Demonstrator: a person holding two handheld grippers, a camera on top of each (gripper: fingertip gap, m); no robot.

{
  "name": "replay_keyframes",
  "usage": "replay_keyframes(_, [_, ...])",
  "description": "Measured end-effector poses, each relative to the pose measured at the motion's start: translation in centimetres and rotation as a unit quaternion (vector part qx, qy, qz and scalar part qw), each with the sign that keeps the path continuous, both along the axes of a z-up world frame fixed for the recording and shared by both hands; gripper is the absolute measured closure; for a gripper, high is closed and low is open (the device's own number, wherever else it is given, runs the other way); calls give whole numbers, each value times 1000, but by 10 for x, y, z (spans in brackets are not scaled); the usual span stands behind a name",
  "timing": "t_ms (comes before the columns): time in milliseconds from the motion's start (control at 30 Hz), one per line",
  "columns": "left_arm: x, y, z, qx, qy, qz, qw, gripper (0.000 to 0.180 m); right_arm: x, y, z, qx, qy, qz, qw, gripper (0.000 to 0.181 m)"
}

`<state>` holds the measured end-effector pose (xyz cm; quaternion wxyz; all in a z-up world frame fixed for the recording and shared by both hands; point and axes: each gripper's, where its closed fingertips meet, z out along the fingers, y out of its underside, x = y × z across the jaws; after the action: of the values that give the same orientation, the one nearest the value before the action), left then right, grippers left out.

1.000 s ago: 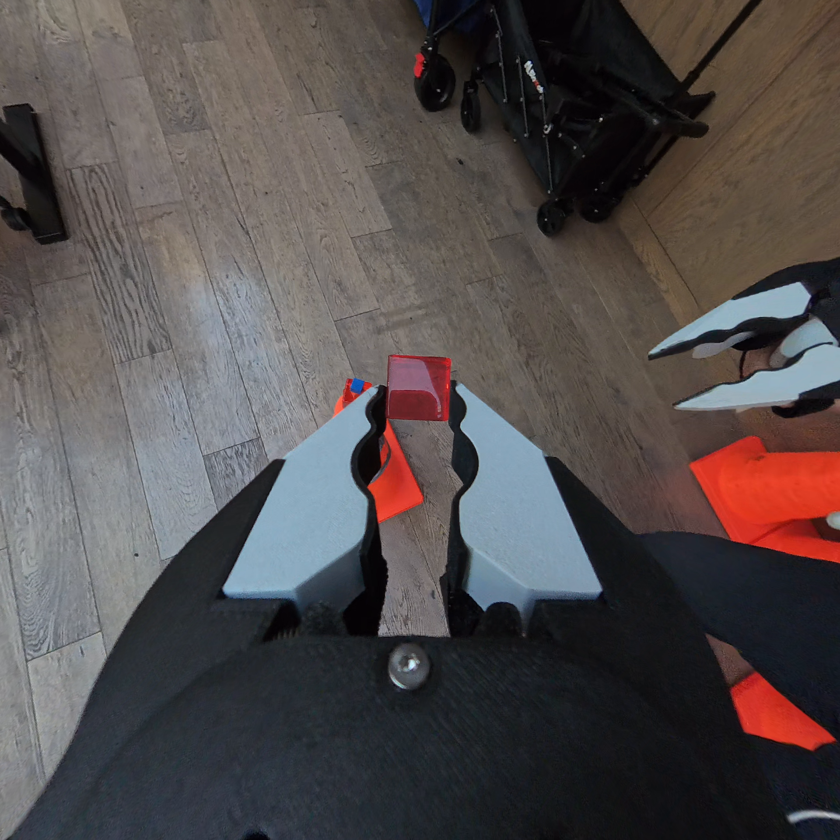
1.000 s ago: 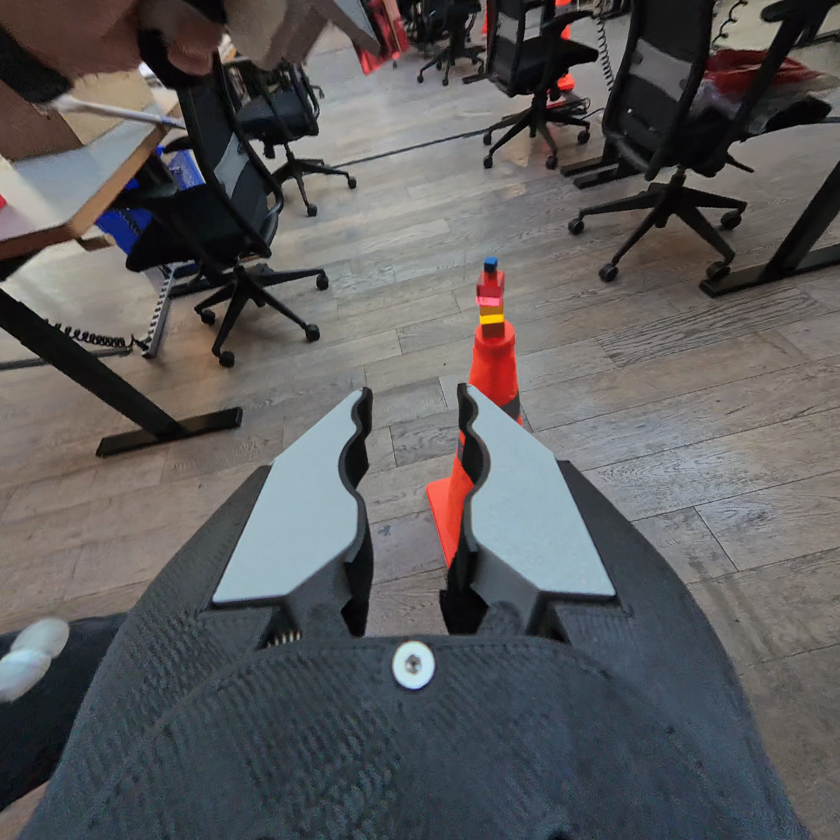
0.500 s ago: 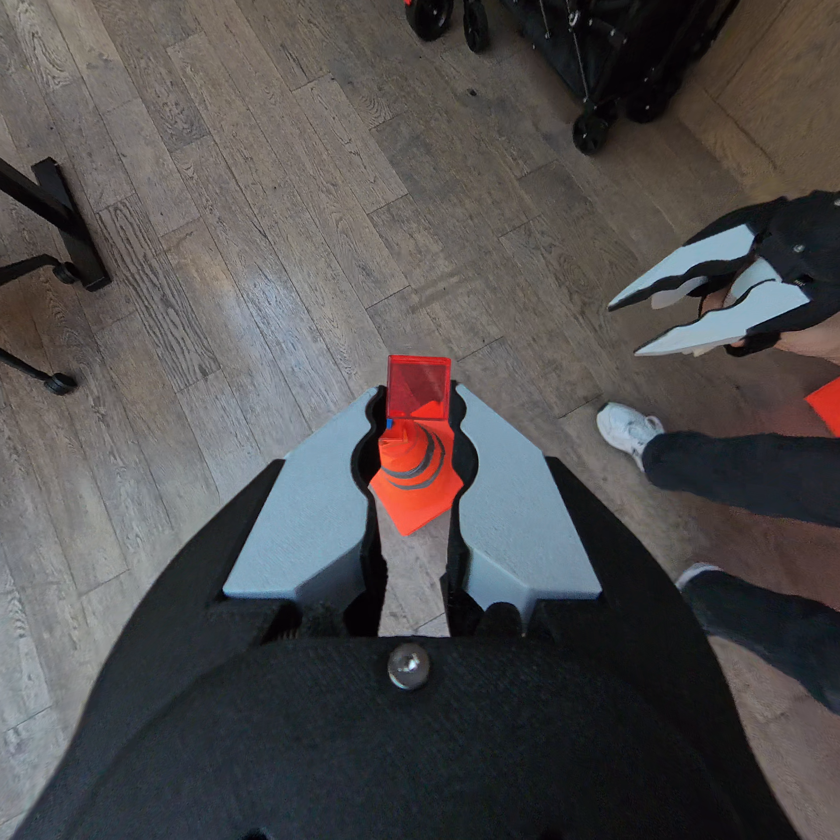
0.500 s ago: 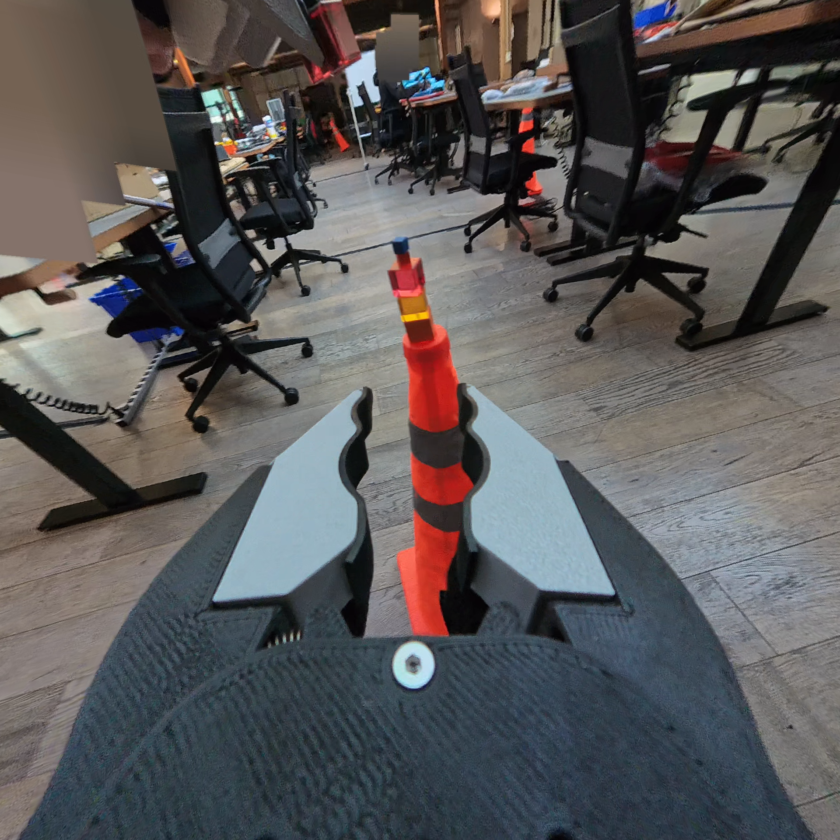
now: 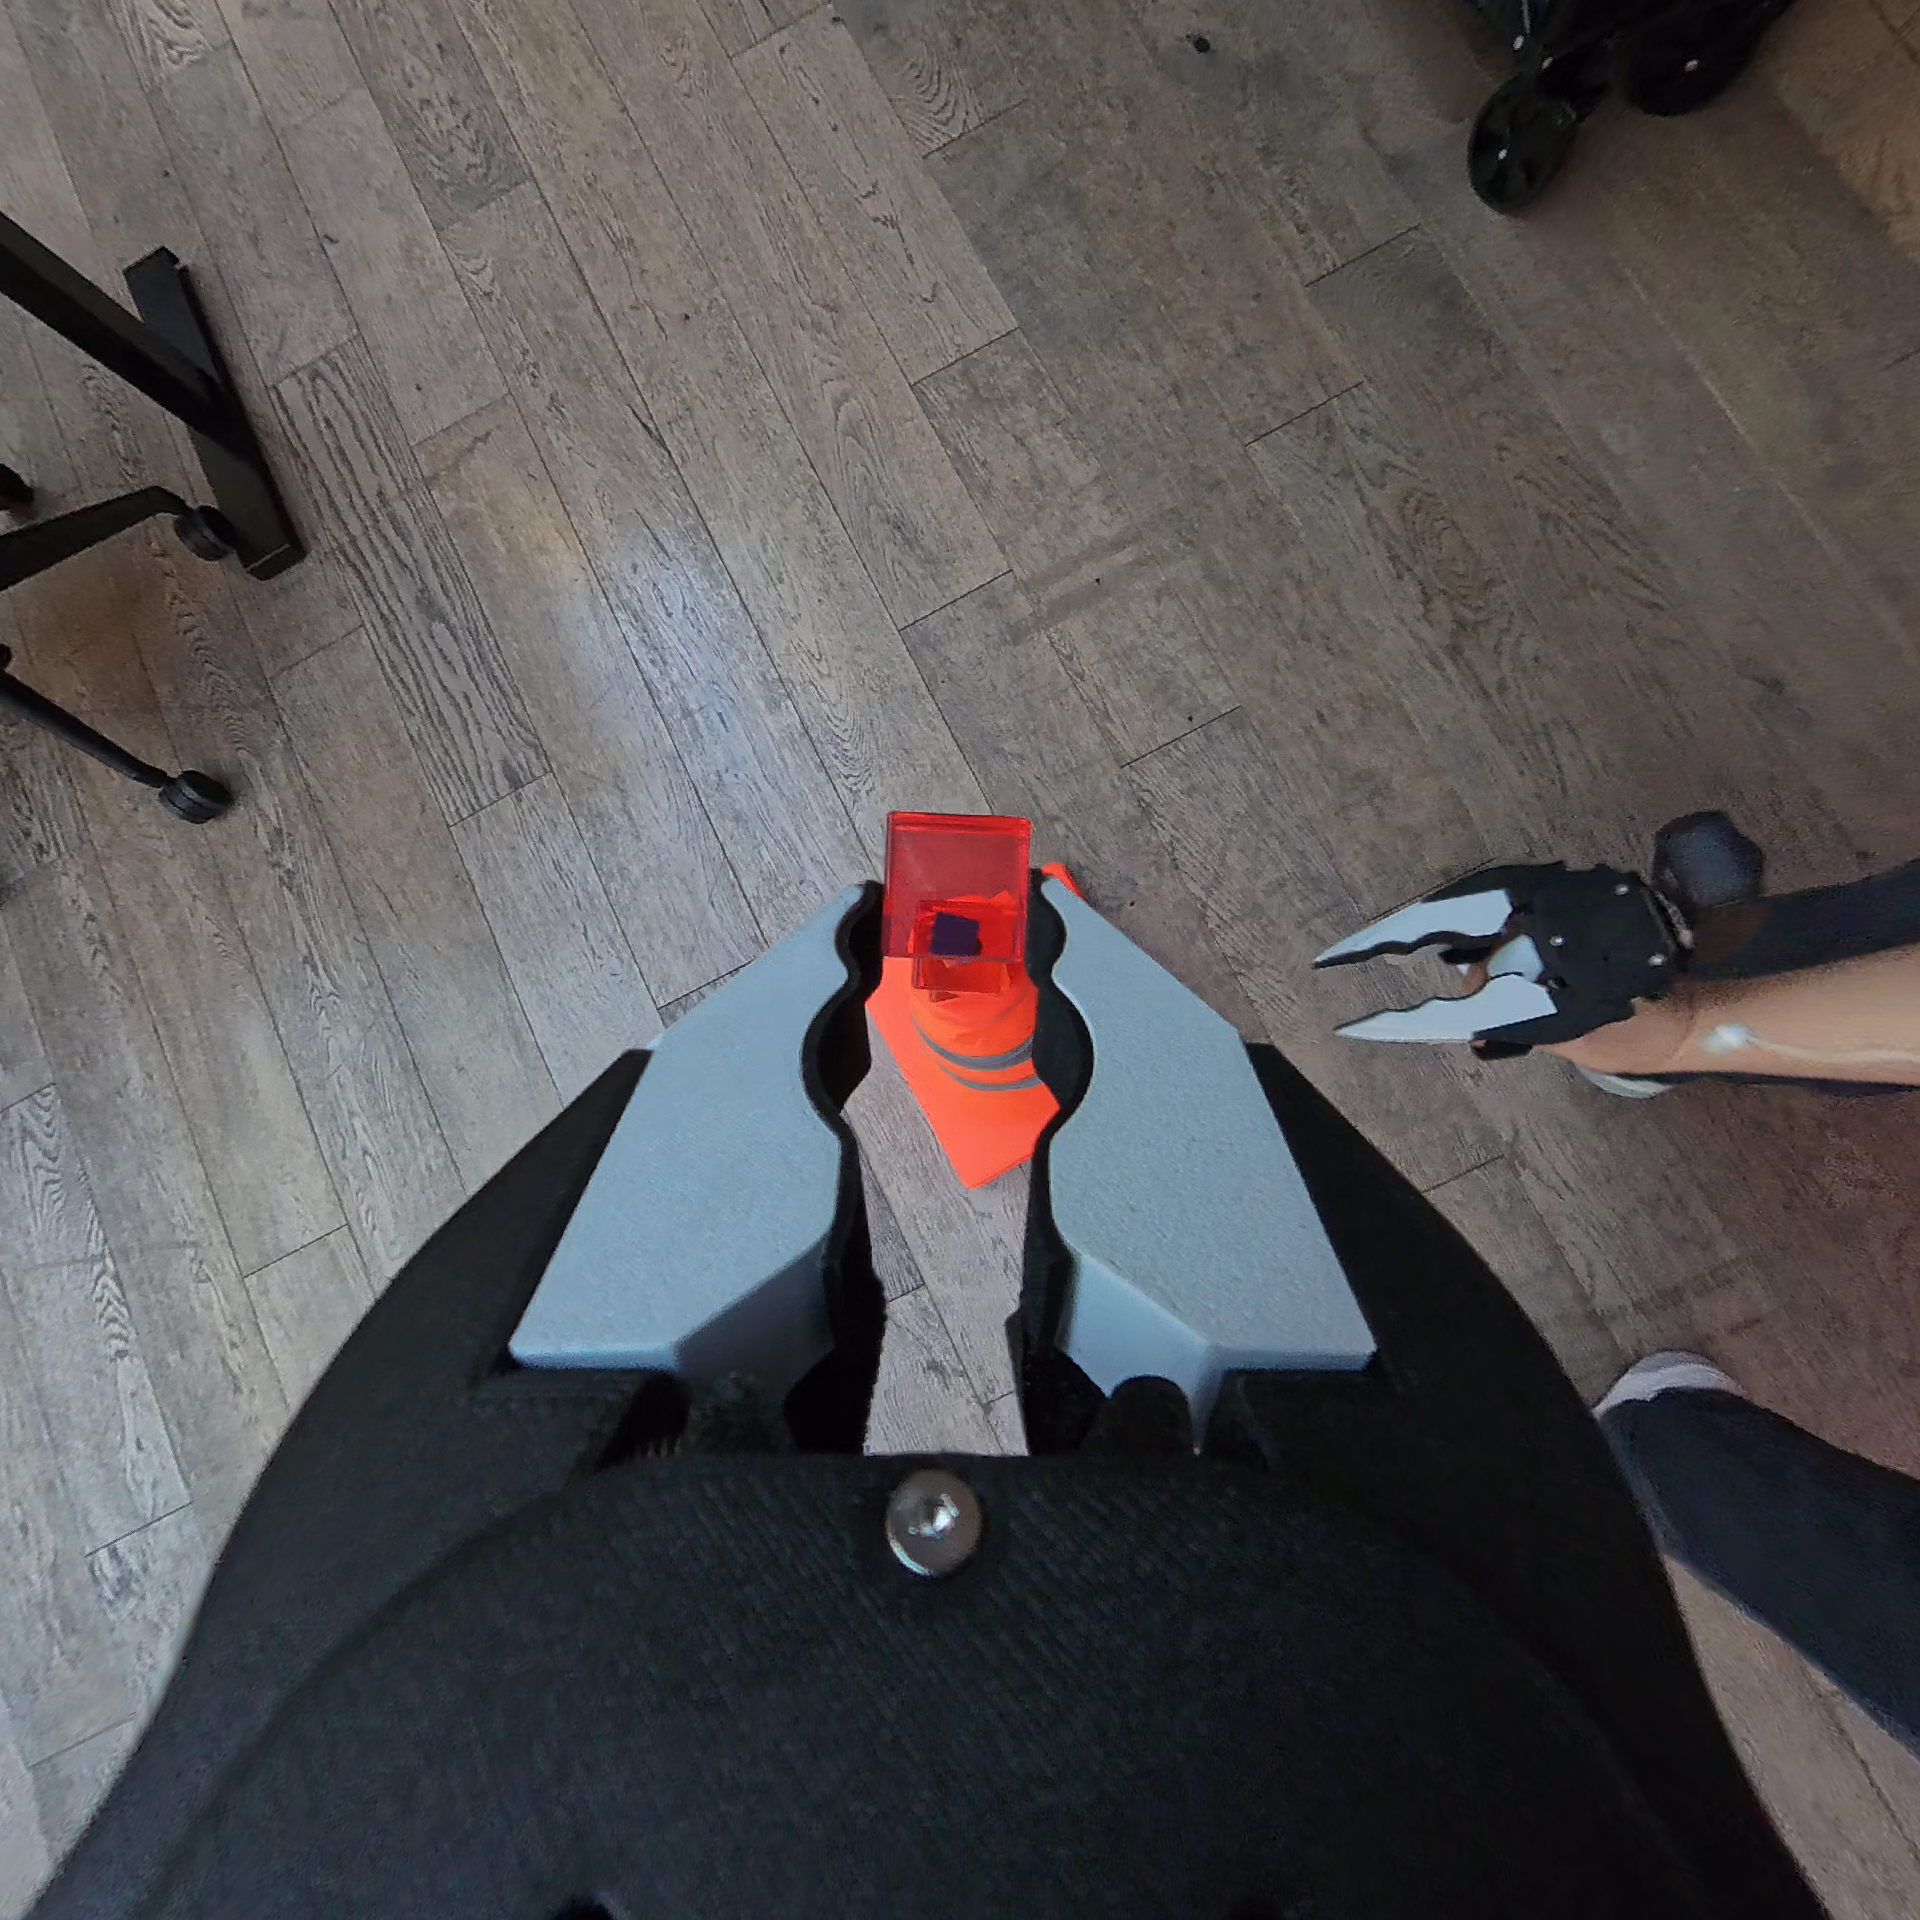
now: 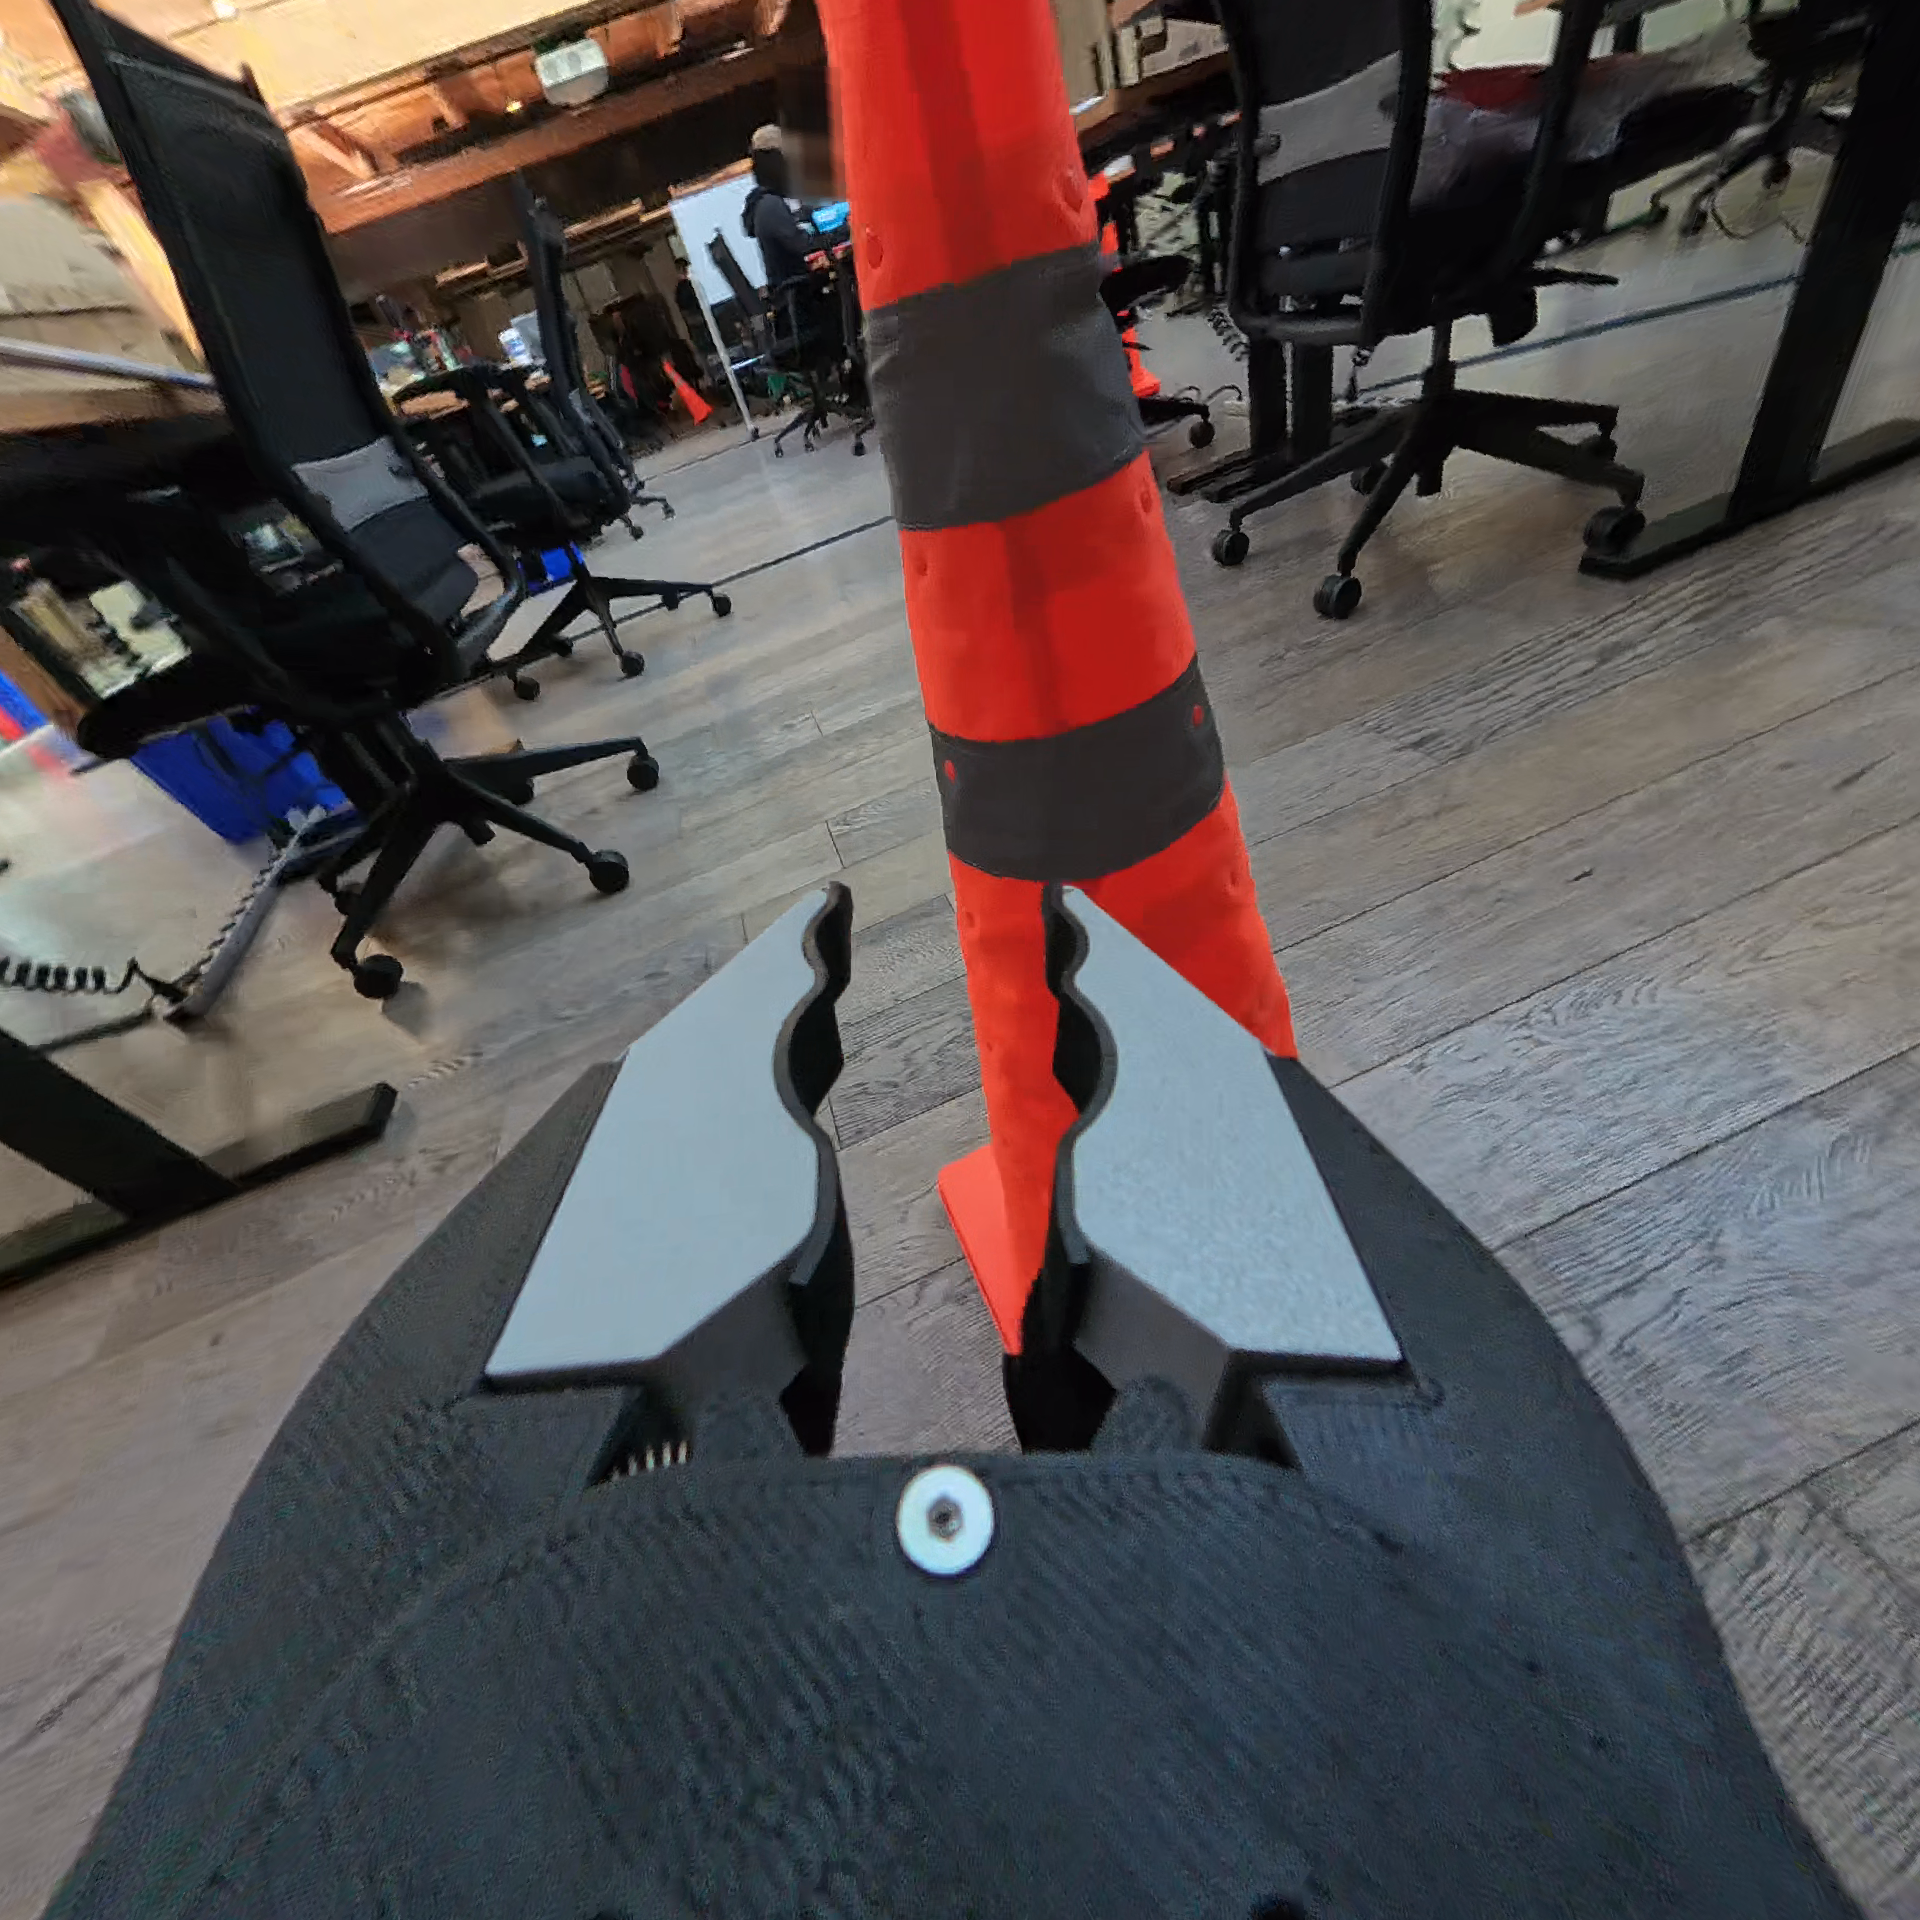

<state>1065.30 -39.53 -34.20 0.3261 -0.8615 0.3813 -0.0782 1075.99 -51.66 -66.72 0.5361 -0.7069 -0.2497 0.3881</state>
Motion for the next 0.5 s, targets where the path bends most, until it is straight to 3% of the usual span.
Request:
replay_keyframes(100, [-1, -6, -4, -15, -7, -7, 1000, 155, -4, 4, -15, -52, 28, -35, 998, 145])
replay_keyframes(367, [5, -4, -7, 16, 40, -43, 998, 155, 14, 19, -25, -49, -19, -40, 998, 139])
replay_keyframes(500, [5, -5, -17, 0, 19, -41, 999, 155, 9, 17, -29, -25, -51, -16, 998, 137])
